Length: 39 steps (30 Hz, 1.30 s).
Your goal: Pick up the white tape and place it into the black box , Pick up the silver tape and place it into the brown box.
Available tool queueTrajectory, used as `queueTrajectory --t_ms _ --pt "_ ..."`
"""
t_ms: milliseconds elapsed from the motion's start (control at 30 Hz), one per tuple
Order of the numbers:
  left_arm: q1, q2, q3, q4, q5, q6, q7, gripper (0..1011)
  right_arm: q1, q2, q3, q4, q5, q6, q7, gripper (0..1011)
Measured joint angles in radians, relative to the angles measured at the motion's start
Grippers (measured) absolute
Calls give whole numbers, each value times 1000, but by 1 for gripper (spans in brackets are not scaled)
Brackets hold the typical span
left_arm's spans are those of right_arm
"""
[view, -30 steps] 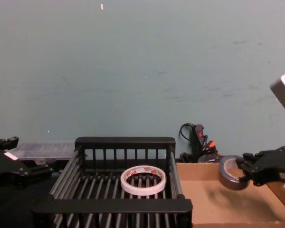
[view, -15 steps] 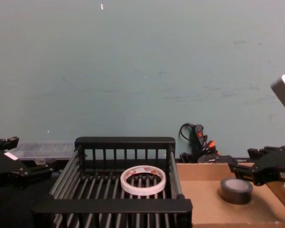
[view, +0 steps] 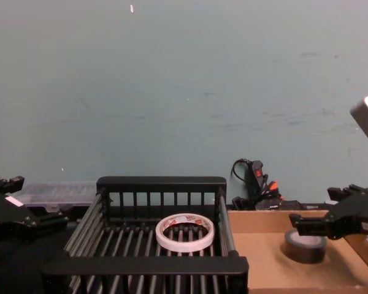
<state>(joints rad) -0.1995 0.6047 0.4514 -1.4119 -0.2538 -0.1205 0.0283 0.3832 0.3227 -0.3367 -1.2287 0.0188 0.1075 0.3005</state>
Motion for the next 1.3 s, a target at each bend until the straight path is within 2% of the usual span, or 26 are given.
queueTrajectory --t_ms 333,600,767,1033,1300 --pt "0 0 0 0 0 0 0 1001 -3 0 3 -4 0 -1 2 1002" --pt "0 0 0 0 0 0 0 1001 -47 5 35 -71 6 -2 5 1002" --pt "0 0 0 0 0 0 0 1001 -105 16 61 -146 3 -6 -21 1002" --pt "0 0 0 0 0 0 0 1001 -187 27 86 -216 -60 -62 -85 1002" --pt "0 0 0 0 0 0 0 1001 -235 26 97 -230 -124 -113 -130 1002"
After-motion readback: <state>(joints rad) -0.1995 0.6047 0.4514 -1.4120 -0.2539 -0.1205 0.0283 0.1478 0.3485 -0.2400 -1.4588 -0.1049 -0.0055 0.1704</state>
